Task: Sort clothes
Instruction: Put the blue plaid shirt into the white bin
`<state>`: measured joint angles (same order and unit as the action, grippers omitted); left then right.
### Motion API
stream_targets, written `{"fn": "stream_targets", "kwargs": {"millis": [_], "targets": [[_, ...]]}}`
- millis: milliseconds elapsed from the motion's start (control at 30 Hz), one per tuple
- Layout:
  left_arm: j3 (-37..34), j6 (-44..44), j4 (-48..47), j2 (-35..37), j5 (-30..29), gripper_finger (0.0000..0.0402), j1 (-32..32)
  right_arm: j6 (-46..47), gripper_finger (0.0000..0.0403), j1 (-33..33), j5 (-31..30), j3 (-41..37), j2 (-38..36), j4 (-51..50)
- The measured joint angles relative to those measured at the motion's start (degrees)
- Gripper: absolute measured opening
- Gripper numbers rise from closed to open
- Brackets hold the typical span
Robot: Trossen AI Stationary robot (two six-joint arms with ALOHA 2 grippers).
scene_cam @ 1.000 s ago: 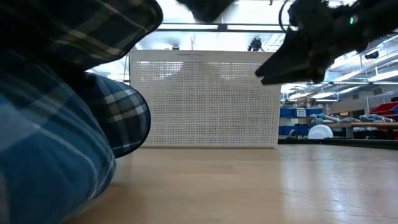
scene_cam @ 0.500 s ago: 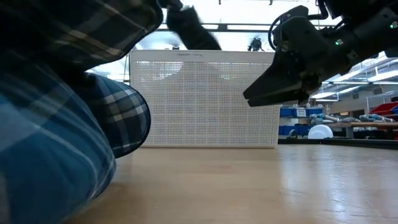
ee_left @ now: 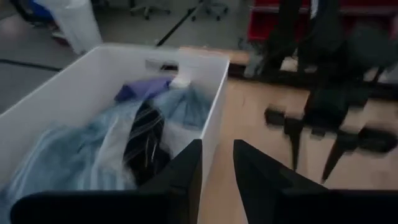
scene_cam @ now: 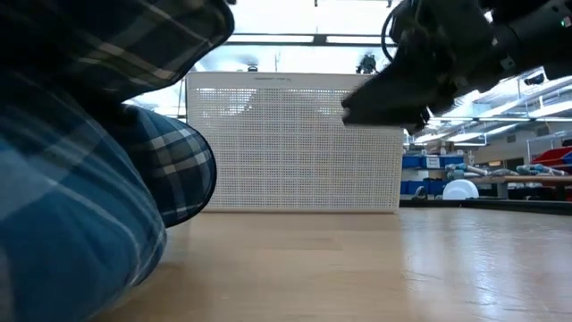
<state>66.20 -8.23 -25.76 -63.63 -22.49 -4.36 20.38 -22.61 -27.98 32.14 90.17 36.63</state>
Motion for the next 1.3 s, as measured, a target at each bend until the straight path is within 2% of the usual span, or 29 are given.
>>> {"fn": "stream_targets", "kwargs": {"millis": [133,300,500,600,733,933,1133,1300], "targets": [[-4.5,-4.1,-0.2,3.6,-7.9,0.0094,-7.5,-2.8,0.0196,-0.2,0.2,0.2,0.0,3.9],[-9.4,-11.4,-1.1,7.9,-10.6,0.0093,-16.2,-8.0,0.0218,-0.2,3.7,4.1,0.1,3.8],[-12.4,-17.7,-3.1,9.3,-16.8,0.0093,-24.3,-16.0,0.0264,0.1,6.0,13.7,2.4,1.6],[-12.3,-20.4,-3.8,9.7,-18.0,0.0093,-26.4,-18.1,0.0285,0.1,10.4,20.8,5.8,-0.7],[-12.2,-22.8,-3.8,10.1,-19.1,0.0093,-29.4,-21.1,0.0306,0.0,15.2,32.2,13.4,-5.6],[-12.2,-26.2,-3.0,10.4,-24.3,0.0093,-34.1,-24.9,0.0324,0.1,19.1,49.8,28.2,-11.3],[-12.2,-27.0,1.3,10.5,-26.4,0.0093,-37.4,-24.4,0.0332,0.1,19.3,62.2,42.4,-11.8],[-12.2,-27.1,2.9,10.4,-31.6,0.0093,-38.4,-19.8,0.0329,0.2,19.7,70.6,52.5,-16.5]]}}
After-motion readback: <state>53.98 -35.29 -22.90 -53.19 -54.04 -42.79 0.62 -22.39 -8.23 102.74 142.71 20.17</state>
